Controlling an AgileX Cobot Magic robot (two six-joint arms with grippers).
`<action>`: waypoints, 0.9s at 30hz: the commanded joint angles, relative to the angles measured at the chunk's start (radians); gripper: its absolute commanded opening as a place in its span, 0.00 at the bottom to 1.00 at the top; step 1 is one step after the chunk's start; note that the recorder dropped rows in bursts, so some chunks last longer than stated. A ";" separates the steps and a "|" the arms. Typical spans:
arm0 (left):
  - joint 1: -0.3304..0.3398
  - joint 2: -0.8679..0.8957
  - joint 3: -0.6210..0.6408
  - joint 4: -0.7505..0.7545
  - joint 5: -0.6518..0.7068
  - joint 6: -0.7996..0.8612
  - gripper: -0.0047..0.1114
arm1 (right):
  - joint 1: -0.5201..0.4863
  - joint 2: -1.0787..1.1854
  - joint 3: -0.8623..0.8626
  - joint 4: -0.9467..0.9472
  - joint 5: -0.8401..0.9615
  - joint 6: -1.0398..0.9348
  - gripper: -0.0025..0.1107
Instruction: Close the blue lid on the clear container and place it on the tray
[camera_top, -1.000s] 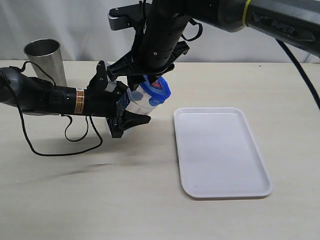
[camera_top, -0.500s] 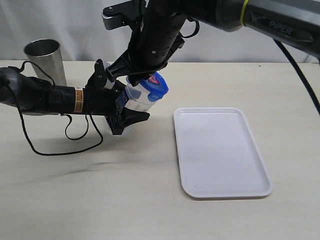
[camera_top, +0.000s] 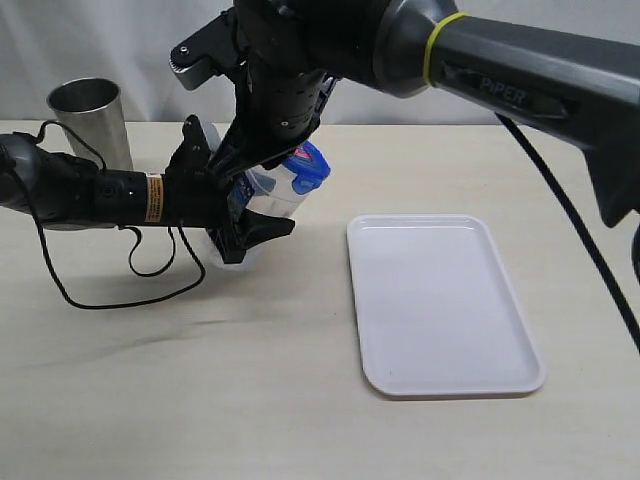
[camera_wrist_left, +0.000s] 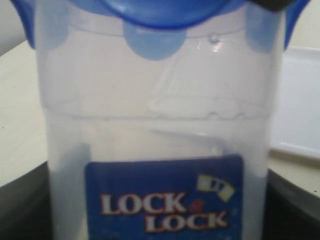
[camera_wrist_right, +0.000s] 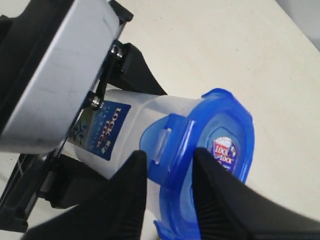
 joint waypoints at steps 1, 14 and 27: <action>-0.011 0.004 0.005 0.069 -0.029 0.045 0.04 | 0.004 0.035 0.025 0.025 0.004 -0.039 0.26; -0.011 0.004 0.005 0.024 -0.161 0.106 0.04 | 0.002 -0.231 0.025 0.165 0.085 -0.163 0.32; -0.011 0.001 0.005 -0.076 -0.276 0.132 0.04 | 0.002 -0.560 0.161 0.150 -0.108 -0.161 0.06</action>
